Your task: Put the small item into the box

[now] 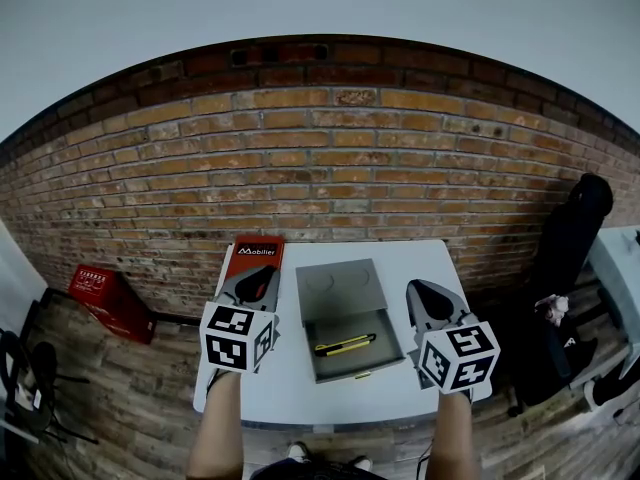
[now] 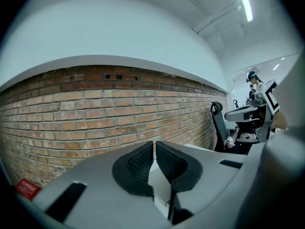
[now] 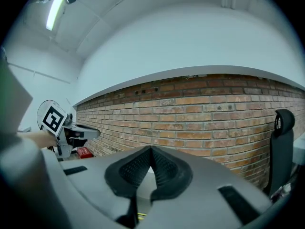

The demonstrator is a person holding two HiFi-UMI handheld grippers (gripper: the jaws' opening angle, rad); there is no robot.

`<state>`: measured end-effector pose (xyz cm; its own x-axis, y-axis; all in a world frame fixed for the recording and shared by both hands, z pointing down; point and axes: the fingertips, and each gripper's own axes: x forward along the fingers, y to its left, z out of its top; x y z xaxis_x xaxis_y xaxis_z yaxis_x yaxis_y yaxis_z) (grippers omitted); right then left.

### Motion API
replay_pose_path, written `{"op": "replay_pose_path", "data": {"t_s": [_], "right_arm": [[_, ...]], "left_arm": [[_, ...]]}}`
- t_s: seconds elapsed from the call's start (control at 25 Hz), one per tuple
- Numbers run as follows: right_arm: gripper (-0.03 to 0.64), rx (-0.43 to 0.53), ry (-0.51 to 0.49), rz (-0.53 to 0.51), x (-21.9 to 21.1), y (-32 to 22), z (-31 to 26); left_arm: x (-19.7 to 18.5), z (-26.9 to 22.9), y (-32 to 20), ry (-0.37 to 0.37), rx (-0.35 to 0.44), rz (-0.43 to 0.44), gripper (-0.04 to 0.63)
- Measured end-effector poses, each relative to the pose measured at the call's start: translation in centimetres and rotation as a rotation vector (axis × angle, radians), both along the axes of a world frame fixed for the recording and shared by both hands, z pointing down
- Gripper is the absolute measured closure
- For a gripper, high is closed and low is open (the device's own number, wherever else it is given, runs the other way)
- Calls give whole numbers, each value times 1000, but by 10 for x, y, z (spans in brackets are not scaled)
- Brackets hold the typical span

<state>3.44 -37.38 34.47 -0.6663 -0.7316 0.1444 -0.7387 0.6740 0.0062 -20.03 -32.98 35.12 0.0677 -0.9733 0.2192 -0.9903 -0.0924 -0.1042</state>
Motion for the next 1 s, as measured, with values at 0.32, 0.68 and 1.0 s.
{"op": "replay_pose_path", "data": {"t_s": [0.32,0.68,1.0], "right_arm": [[597,14,0,-5,-2,-1,-4],[597,0,3,-6,-2,-1,3],[597,-8,-9,-20,-5,-1,1]], "left_arm": [[-6,7,4,-7,-8,-18,566],[-10,13,1,-8,-25,-38,566],[-8,21,-2,1,-46,-34,568]]}}
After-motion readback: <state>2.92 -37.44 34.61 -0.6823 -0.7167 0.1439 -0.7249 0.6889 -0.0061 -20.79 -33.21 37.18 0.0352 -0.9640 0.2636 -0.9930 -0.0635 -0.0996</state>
